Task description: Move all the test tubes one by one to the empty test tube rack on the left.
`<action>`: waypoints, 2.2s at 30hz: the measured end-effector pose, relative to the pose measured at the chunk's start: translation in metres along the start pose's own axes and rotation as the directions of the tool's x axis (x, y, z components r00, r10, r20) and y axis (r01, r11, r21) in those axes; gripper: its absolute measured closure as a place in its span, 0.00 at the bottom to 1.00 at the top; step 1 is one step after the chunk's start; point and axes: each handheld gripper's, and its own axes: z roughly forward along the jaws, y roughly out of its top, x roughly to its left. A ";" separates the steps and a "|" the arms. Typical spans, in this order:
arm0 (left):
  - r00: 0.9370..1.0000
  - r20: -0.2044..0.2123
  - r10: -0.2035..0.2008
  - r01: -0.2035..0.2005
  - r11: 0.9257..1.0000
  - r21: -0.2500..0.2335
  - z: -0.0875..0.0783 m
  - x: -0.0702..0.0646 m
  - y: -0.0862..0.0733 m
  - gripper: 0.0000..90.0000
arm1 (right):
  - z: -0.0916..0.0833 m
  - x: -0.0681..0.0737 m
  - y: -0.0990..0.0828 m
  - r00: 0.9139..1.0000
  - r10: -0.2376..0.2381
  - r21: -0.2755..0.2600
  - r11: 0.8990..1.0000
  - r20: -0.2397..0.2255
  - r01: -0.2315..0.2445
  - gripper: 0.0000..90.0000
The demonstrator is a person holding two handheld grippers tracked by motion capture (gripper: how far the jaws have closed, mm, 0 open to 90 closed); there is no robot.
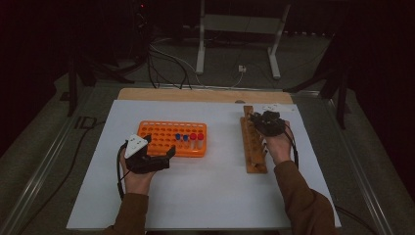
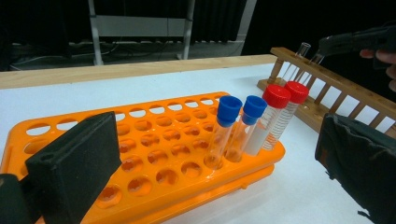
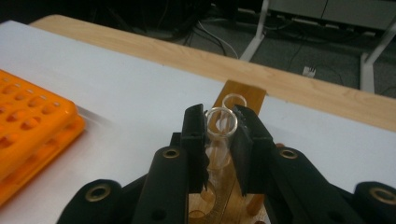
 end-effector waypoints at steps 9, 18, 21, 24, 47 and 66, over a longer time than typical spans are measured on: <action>1.000 0.000 0.004 -0.004 1.000 0.004 0.001 -0.002 0.000 0.01 | -0.019 -0.002 0.010 1.000 -0.015 -0.049 0.999 -0.003 0.015 0.85; 1.000 -0.008 0.020 -0.020 1.000 0.000 0.000 -0.005 0.002 0.01 | -0.036 0.002 0.018 0.999 -0.048 -0.078 0.996 -0.010 0.047 0.85; 1.000 -0.012 0.029 -0.029 1.000 -0.004 0.000 -0.007 0.004 0.01 | -0.043 0.002 0.019 0.999 -0.049 -0.092 0.995 -0.022 0.047 0.85; 0.999 -0.009 0.036 -0.036 0.999 -0.004 0.002 -0.010 0.005 0.01 | -0.048 0.005 0.020 0.997 -0.056 -0.100 0.994 -0.043 0.052 0.85; 0.983 0.077 0.170 -0.171 0.985 0.014 0.034 -0.060 0.019 0.02 | -0.064 0.055 0.005 0.951 -0.167 -0.073 0.986 -0.260 0.153 0.85; 0.943 0.182 0.277 -0.290 0.956 0.046 0.071 -0.110 0.018 0.40 | -0.064 0.093 0.000 0.898 -0.181 -0.056 0.983 -0.401 0.173 0.85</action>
